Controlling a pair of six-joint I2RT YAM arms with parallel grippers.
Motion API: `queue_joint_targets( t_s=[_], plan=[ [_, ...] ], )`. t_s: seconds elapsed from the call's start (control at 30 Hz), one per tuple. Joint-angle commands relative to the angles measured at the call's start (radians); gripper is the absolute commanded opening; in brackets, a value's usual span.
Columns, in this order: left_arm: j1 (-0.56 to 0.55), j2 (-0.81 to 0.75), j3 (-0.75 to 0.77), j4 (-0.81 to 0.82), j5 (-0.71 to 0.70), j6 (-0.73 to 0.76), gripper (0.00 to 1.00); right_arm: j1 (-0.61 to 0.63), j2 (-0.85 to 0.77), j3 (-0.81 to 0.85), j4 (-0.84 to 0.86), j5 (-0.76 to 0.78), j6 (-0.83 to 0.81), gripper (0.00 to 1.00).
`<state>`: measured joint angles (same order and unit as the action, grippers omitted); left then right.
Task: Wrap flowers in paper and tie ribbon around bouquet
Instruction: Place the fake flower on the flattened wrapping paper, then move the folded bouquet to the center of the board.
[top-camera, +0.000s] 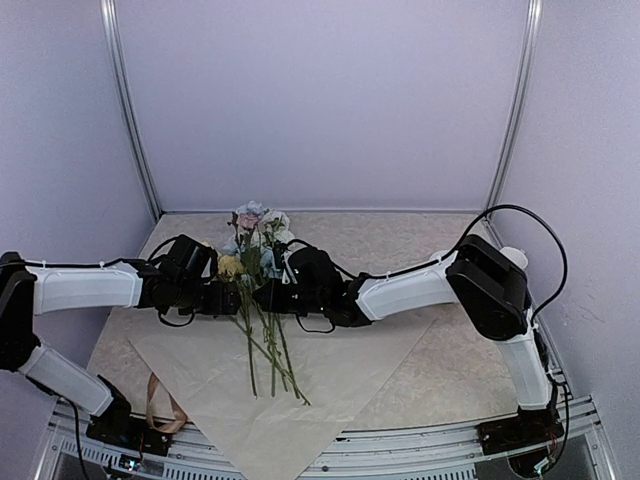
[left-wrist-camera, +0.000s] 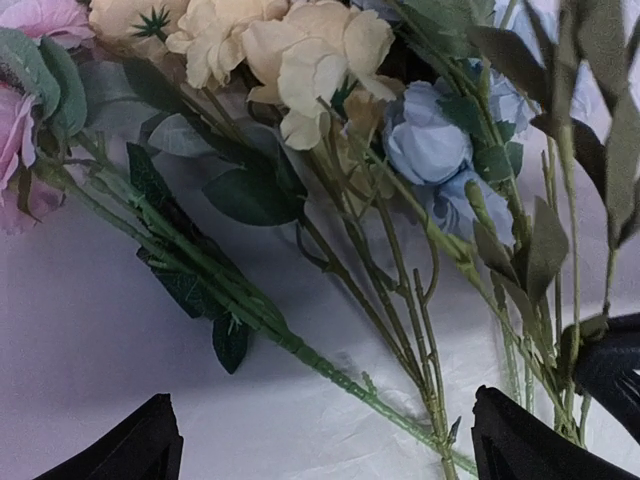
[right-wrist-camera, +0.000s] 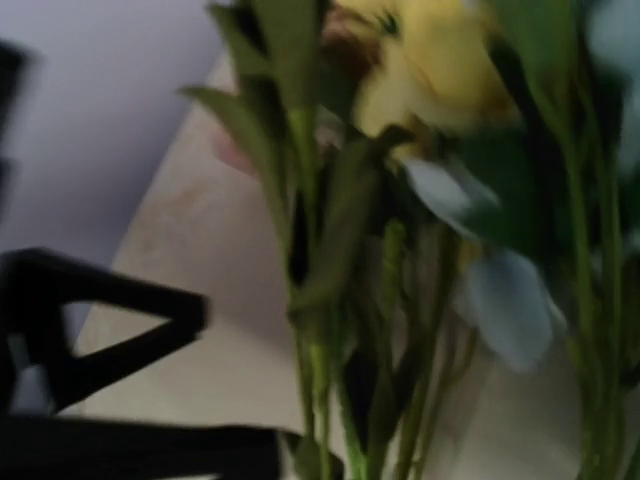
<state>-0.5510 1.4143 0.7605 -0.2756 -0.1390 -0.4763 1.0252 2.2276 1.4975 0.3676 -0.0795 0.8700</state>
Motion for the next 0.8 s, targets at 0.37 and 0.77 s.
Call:
queue_joint_targets(
  t_s=[0.37, 0.77],
  plan=[
    [0.042, 0.013, -0.043, 0.044, -0.024, -0.029, 0.99, 0.020, -0.023, 0.111, -0.110, 0.094, -0.018, 0.63],
    [0.117, 0.012, -0.002, -0.019, 0.019, 0.013, 0.99, -0.163, -0.477, -0.114, -0.854, 0.374, -0.504, 1.00]
  ],
)
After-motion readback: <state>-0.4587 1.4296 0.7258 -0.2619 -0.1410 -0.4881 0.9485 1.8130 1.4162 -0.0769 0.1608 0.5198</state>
